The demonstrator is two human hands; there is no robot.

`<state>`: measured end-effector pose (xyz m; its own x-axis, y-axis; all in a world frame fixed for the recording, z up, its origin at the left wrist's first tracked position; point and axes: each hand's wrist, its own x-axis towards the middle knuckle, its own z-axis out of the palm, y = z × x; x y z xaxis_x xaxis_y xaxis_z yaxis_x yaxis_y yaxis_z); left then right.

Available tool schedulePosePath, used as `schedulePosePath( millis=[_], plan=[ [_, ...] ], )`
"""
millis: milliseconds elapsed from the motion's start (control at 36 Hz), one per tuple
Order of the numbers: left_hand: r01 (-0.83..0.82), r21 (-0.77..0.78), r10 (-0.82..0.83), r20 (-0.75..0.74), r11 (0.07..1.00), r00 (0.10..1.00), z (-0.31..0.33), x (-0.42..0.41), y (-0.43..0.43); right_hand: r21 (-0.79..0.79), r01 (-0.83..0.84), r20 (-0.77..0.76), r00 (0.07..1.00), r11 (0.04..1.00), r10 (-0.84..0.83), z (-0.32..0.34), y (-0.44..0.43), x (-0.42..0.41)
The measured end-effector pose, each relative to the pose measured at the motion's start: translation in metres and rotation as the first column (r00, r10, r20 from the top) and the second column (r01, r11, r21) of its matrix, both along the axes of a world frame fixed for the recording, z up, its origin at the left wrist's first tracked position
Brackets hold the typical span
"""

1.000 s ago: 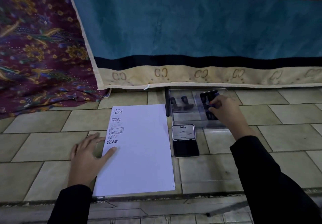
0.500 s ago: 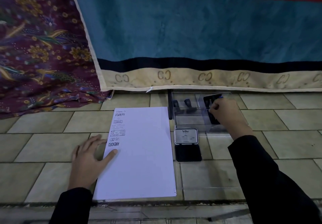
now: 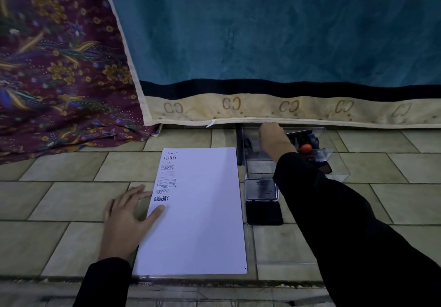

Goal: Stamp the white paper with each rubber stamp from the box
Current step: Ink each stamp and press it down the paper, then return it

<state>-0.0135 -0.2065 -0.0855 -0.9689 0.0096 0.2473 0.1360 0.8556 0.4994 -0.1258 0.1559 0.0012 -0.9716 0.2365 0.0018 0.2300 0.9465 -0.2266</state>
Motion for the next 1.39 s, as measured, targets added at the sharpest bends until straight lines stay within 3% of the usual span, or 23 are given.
schedulePosePath(
  millis=[139,278,361,444,556,667,750,833,1000,1111,1389],
  plan=[
    [0.01,0.014,-0.01,0.013,1.0,1.0,0.001,0.0,-0.002,0.073,-0.002,-0.026,1.0,0.997,0.003,-0.003,-0.002,-0.003],
    [0.009,0.076,-0.01,0.019,0.997,1.0,0.002,0.0,-0.001,-0.02,0.015,-0.106,0.994,1.0,-0.017,-0.002,0.005,-0.002],
    [-0.01,0.246,0.005,0.019,0.969,1.0,0.002,0.0,-0.002,-0.107,-0.017,-0.213,0.977,0.994,-0.006,0.001,0.011,0.004],
    [-0.056,0.541,0.002,0.099,0.839,0.995,0.0,0.001,-0.006,-0.286,-0.068,-0.366,0.93,0.956,-0.043,0.006,0.015,0.018],
    [-0.095,0.661,-0.001,0.143,0.744,0.99,0.004,0.002,-0.008,-0.463,-0.105,-0.479,0.865,0.88,-0.149,0.017,0.013,0.051],
    [-0.016,0.602,0.043,-0.03,0.798,0.999,0.01,0.003,0.006,-0.683,-0.104,-0.379,0.897,0.723,-0.228,0.017,0.005,0.095],
    [0.116,0.542,-0.036,-0.155,0.832,0.987,0.02,0.008,0.037,-0.765,-0.135,-0.333,0.92,0.629,-0.207,0.01,-0.003,0.128],
    [0.284,0.361,-0.224,-0.2,0.888,0.954,0.032,0.017,0.078,-0.712,-0.137,-0.332,0.93,0.689,-0.158,0.001,-0.01,0.154],
    [0.434,0.094,-0.438,0.025,0.896,0.899,0.028,0.035,0.144,-0.511,-0.269,-0.445,0.895,0.816,0.016,-0.01,-0.016,0.18],
    [0.436,0.047,-0.438,0.063,0.899,0.897,0.016,0.038,0.164,-0.431,-0.327,-0.443,0.889,0.841,0.118,-0.012,-0.017,0.189],
    [0.41,0.016,-0.41,0.045,0.912,0.911,0.005,0.037,0.173,-0.389,-0.379,-0.441,0.877,0.84,0.192,-0.022,-0.019,0.198]
  ],
)
